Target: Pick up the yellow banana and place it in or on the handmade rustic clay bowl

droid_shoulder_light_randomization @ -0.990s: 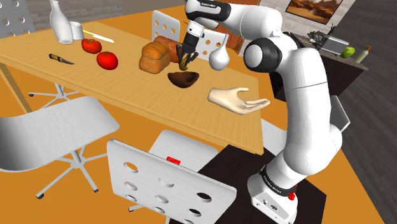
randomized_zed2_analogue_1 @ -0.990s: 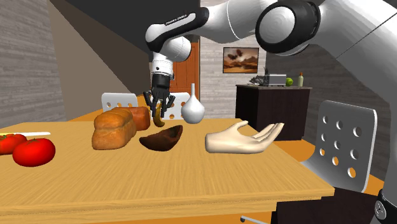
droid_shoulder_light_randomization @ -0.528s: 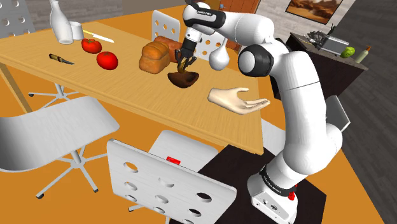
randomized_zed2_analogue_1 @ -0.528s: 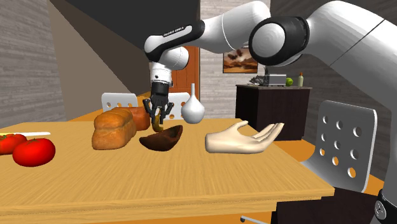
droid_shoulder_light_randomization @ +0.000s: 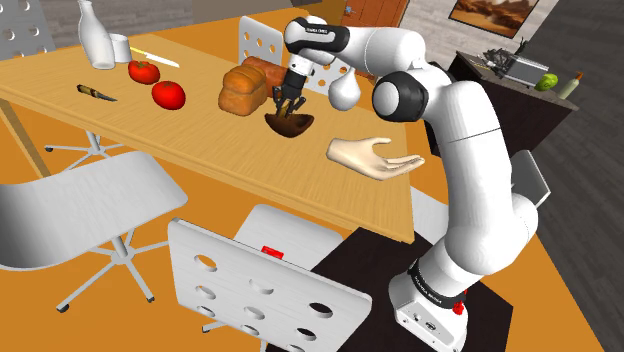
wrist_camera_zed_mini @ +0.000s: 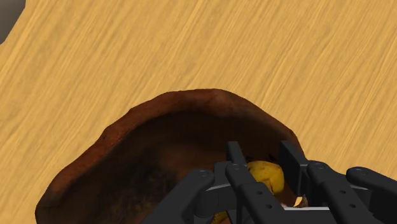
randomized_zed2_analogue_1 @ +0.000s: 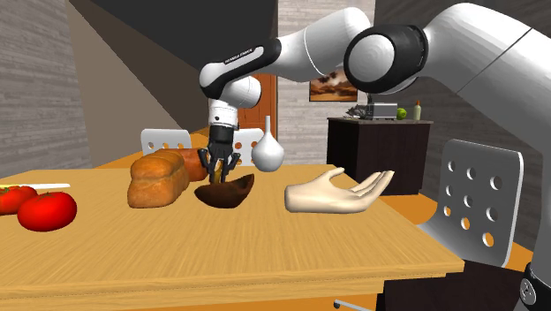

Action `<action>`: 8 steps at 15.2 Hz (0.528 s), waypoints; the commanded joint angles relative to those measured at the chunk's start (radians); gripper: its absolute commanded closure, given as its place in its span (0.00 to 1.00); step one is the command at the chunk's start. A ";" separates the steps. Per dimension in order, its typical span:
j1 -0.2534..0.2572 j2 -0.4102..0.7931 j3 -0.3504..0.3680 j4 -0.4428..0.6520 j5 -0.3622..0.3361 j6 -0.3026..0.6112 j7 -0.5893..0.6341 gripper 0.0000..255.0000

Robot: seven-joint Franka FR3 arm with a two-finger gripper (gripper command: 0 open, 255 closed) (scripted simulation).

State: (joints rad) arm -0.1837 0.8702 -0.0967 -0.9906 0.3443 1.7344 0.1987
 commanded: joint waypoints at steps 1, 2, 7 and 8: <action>-0.001 0.003 -0.003 -0.010 -0.002 0.006 -0.001 1.00; -0.001 0.003 -0.003 -0.010 -0.002 0.006 -0.001 1.00; -0.001 0.003 -0.004 -0.010 -0.001 0.006 -0.001 1.00; 0.000 0.003 -0.004 -0.012 -0.001 0.008 -0.001 0.00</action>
State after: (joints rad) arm -0.1825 0.8698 -0.0990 -1.0016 0.3447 1.7435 0.1968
